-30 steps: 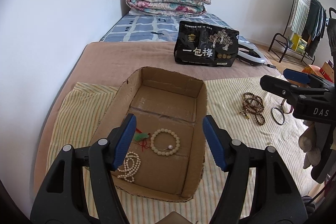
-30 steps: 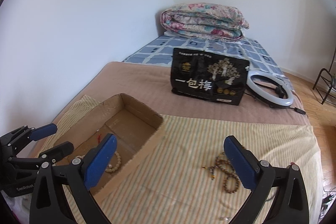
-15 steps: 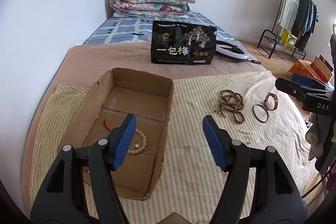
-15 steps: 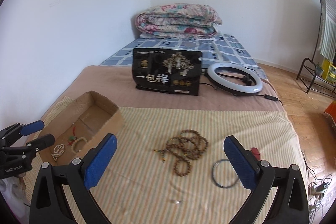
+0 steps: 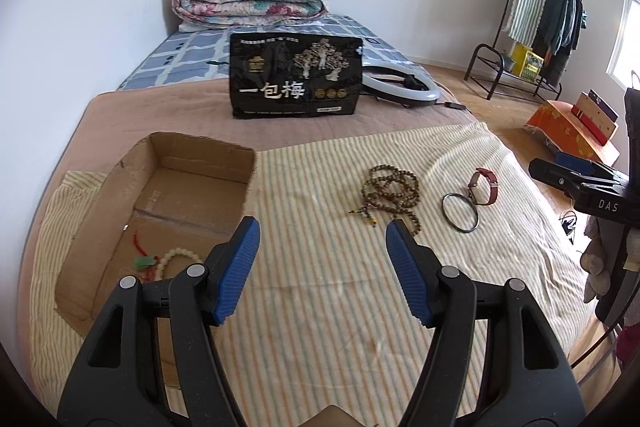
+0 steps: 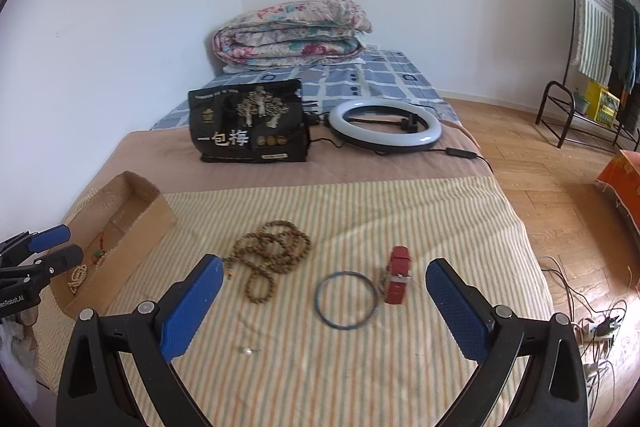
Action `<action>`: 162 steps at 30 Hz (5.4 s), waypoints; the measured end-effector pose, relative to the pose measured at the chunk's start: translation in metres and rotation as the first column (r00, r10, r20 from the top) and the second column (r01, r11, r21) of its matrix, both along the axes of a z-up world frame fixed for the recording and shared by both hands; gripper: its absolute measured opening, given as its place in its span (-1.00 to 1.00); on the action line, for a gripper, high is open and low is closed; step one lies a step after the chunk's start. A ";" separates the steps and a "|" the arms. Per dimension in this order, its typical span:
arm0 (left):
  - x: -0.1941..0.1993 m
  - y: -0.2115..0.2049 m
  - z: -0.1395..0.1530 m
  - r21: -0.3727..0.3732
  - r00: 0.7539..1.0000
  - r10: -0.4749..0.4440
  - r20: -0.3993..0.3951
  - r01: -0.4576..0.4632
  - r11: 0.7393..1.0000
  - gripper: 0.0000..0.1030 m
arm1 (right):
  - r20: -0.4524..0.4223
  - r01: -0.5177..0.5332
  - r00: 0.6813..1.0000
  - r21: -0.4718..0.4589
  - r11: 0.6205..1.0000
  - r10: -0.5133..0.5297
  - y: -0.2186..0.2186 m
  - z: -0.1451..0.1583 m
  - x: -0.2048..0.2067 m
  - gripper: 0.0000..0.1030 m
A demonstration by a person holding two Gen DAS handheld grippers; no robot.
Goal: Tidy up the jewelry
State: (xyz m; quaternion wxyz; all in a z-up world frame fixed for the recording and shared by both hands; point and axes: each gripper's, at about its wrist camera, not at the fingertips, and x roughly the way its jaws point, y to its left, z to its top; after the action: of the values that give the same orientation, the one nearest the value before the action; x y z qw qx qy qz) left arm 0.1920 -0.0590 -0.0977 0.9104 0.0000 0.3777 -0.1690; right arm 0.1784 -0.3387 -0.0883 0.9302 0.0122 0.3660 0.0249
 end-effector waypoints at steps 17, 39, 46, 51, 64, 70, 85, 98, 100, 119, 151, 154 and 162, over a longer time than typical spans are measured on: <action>0.031 -0.065 -0.037 -0.025 0.995 -0.068 -0.067 0.066 0.997 0.31 | -0.044 0.111 0.993 0.049 0.993 -0.109 -0.078 -0.031 0.007 0.72; 0.097 -0.138 -0.106 0.045 0.975 -0.123 -0.186 0.133 0.990 0.34 | -0.122 0.086 0.990 0.067 0.994 -0.077 -0.082 -0.092 0.052 0.56; 0.108 -0.153 -0.119 0.099 0.975 -0.128 -0.180 0.148 0.984 0.50 | -0.132 0.080 0.989 0.067 0.995 -0.071 -0.081 -0.102 0.060 0.56; 0.113 -0.162 -0.124 0.161 0.981 -0.122 -0.150 0.146 0.976 0.54 | -0.140 0.074 0.988 0.071 0.995 -0.064 -0.081 -0.109 0.065 0.54; 0.129 -0.150 -0.138 0.128 0.979 -0.088 -0.185 0.113 0.985 0.49 | -0.167 0.049 0.985 0.045 0.998 -0.041 -0.072 -0.121 0.083 0.32; 0.129 -0.156 -0.137 0.123 0.979 -0.118 -0.168 0.139 0.983 -0.15 | -0.191 0.037 0.981 0.046 0.998 -0.027 -0.069 -0.127 0.090 -0.27; 0.122 -0.144 -0.114 0.036 0.985 -0.116 -0.131 0.121 0.992 -0.69 | -0.154 0.040 0.987 0.043 0.998 -0.033 -0.070 -0.113 0.081 -0.70; 0.096 -0.123 -0.060 0.003 0.992 -0.114 -0.051 0.115 0.993 -0.81 | -0.103 0.034 0.994 0.035 0.999 -0.031 -0.062 -0.074 0.059 -0.70; 0.090 -0.119 -0.050 -0.002 0.993 -0.115 -0.036 0.115 0.993 -0.81 | -0.096 0.032 0.995 0.034 0.999 -0.028 -0.060 -0.068 0.056 -0.70; 0.043 -0.061 0.032 -0.034 0.993 -0.084 0.084 0.087 0.996 -0.81 | -0.012 -0.022 1.000 0.030 0.999 0.022 -0.016 0.001 0.020 -0.70; 0.000 0.080 0.097 -0.060 0.976 0.052 0.212 -0.040 0.997 -0.81 | 0.057 -0.218 0.975 0.055 0.974 0.215 0.124 0.055 0.014 -0.70; 0.003 0.092 0.095 -0.053 0.974 0.070 0.213 -0.060 0.997 -0.81 | 0.054 -0.241 0.970 0.060 0.969 0.238 0.141 0.052 0.021 -0.70; 0.015 0.120 0.082 -0.039 0.973 0.115 0.202 -0.109 0.993 -0.81 | 0.036 -0.297 0.955 0.065 0.952 0.296 0.182 0.043 0.038 -0.70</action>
State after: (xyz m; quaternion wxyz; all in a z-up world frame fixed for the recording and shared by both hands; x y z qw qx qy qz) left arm 0.2071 0.0612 -0.0153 0.9523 -0.0164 0.2792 -0.1217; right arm 0.2164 -0.1565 -0.0452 0.9196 -0.0106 0.3505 0.1772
